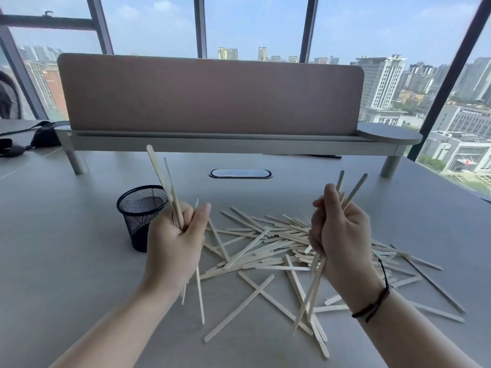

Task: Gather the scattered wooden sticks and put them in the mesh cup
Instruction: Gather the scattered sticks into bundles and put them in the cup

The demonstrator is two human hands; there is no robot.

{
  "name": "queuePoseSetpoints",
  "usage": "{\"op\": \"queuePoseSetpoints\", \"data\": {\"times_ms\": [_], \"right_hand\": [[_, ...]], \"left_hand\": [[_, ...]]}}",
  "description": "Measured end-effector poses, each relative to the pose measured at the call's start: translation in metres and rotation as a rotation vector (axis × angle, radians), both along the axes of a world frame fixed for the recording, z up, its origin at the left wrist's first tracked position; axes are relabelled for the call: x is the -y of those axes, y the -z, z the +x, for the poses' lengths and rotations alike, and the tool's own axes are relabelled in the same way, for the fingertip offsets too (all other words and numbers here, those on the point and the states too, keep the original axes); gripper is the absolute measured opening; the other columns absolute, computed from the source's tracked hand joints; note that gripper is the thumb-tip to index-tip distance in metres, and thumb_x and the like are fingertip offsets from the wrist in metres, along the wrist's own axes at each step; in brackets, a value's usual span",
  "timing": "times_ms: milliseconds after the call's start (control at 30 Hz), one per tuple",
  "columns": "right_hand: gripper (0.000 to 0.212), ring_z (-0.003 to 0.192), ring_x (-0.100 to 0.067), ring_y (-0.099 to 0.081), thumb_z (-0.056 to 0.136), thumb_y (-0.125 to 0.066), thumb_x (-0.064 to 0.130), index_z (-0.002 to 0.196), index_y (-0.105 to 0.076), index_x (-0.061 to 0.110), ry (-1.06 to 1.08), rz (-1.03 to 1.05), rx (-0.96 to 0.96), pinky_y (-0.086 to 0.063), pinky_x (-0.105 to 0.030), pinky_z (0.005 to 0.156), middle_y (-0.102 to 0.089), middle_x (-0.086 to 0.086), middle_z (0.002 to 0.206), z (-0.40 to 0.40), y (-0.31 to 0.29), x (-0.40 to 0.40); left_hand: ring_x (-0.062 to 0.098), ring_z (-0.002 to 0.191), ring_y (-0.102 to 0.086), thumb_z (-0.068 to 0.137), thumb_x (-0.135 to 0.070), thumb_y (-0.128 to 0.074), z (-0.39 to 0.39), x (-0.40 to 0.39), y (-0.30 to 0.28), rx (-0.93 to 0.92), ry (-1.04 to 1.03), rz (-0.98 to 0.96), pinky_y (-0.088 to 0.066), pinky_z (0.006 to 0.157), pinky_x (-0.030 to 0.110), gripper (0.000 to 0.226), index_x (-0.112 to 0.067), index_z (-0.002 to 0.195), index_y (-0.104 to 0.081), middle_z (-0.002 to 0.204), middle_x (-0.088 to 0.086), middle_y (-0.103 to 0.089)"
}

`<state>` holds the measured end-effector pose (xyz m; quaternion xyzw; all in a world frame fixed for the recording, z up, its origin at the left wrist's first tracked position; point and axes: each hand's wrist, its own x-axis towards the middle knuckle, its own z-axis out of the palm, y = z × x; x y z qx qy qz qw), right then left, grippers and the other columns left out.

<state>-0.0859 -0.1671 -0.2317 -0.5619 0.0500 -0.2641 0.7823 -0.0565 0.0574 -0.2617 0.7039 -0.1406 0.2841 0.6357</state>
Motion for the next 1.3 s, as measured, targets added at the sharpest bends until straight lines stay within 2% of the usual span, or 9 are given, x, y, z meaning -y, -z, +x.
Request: {"op": "queuePoseSetpoints", "data": {"times_ms": [67, 233, 333, 600, 733, 900, 1100, 1233, 1300], "right_hand": [[0.04, 0.034, -0.015, -0.027, 0.102, -0.052, 0.034, 0.068, -0.055, 0.013, 0.042, -0.103, 0.134, -0.02, -0.022, 0.039, -0.038, -0.005, 0.046, -0.005, -0.017, -0.007], [0.052, 0.043, -0.004, -0.042, 0.096, -0.055, 0.044, 0.065, -0.055, 0.002, 0.045, -0.567, 0.463, -0.031, -0.023, 0.045, -0.045, -0.002, 0.047, -0.022, -0.027, -0.046], [0.036, 0.048, -0.001, -0.033, 0.095, -0.059, 0.035, 0.069, -0.056, 0.01, 0.028, -0.81, 0.558, -0.028, -0.015, 0.048, -0.033, 0.019, 0.054, -0.024, -0.009, -0.064], [0.03, 0.049, -0.005, -0.031, 0.09, -0.065, 0.041, 0.068, -0.049, 0.027, -0.029, -0.689, 0.334, -0.029, -0.019, 0.046, -0.036, 0.009, 0.054, -0.025, 0.025, -0.08], [0.057, 0.053, -0.014, -0.027, 0.089, -0.064, 0.043, 0.063, -0.04, -0.003, -0.052, -0.524, 0.079, -0.025, -0.034, 0.05, -0.028, -0.012, 0.054, -0.011, 0.033, -0.068], [0.057, 0.05, -0.019, -0.026, 0.09, -0.067, 0.035, 0.056, -0.032, 0.008, -0.229, -0.389, -0.099, -0.023, -0.034, 0.052, -0.03, -0.007, 0.053, -0.009, 0.036, -0.057], [0.061, 0.05, -0.012, -0.017, 0.093, -0.065, 0.036, 0.056, -0.02, 0.016, -0.34, -0.658, -0.137, -0.016, -0.031, 0.05, -0.019, 0.004, 0.052, -0.014, 0.029, -0.058], [0.051, 0.049, -0.009, -0.037, 0.073, -0.077, 0.056, 0.056, -0.045, 0.021, -0.43, -1.098, -0.01, -0.03, -0.029, 0.049, -0.04, 0.009, 0.054, -0.017, 0.02, -0.04], [0.042, 0.068, -0.009, -0.052, 0.062, -0.079, 0.063, 0.076, -0.061, 0.029, -0.516, -1.429, -0.036, -0.042, -0.03, 0.06, -0.055, 0.01, 0.077, -0.018, 0.02, -0.035]], "left_hand": [[0.025, 0.042, -0.028, 0.091, -0.042, -0.063, 0.002, -0.002, 0.001, 0.013, 0.006, -0.033, -0.027, 0.049, 0.031, 0.049, -0.025, 0.064, -0.025, 0.047, -0.003, -0.028], [0.031, 0.045, -0.04, 0.092, -0.056, -0.058, -0.004, -0.001, -0.002, 0.162, -0.086, 0.093, -0.038, 0.052, 0.041, 0.025, -0.039, 0.087, -0.04, 0.053, 0.01, -0.041], [0.036, 0.045, -0.043, 0.095, -0.046, -0.057, -0.014, 0.003, -0.011, 0.233, -0.105, 0.133, -0.041, 0.052, 0.047, 0.014, -0.04, 0.104, -0.048, 0.05, 0.015, -0.044], [0.033, 0.045, -0.051, 0.092, -0.051, -0.06, -0.017, 0.007, -0.006, 0.166, -0.086, 0.149, -0.044, 0.048, 0.04, 0.02, -0.031, 0.091, -0.06, 0.049, 0.006, -0.044], [0.03, 0.04, -0.044, 0.089, -0.05, -0.062, -0.013, 0.01, 0.003, 0.082, -0.014, 0.135, -0.038, 0.04, 0.039, 0.02, -0.031, 0.084, -0.061, 0.048, 0.014, -0.045], [0.023, 0.041, -0.043, 0.085, -0.056, -0.064, -0.009, 0.01, 0.01, 0.001, 0.031, 0.131, -0.042, 0.044, 0.035, 0.025, -0.031, 0.08, -0.063, 0.049, 0.006, -0.05], [0.028, 0.043, -0.033, 0.086, -0.062, -0.06, -0.003, 0.006, 0.015, -0.093, 0.062, 0.118, -0.035, 0.043, 0.037, 0.072, 0.005, 0.066, -0.043, 0.049, 0.022, -0.035], [0.016, 0.047, -0.021, 0.082, -0.059, -0.061, 0.001, 0.003, 0.008, -0.198, 0.072, -0.039, -0.02, 0.049, 0.032, 0.062, -0.017, 0.054, -0.026, 0.051, 0.005, -0.022], [0.015, 0.045, -0.018, 0.081, -0.056, -0.063, 0.004, 0.0, 0.006, -0.224, 0.077, -0.095, -0.017, 0.05, 0.03, 0.057, -0.022, 0.05, -0.028, 0.048, -0.002, -0.023]]}}
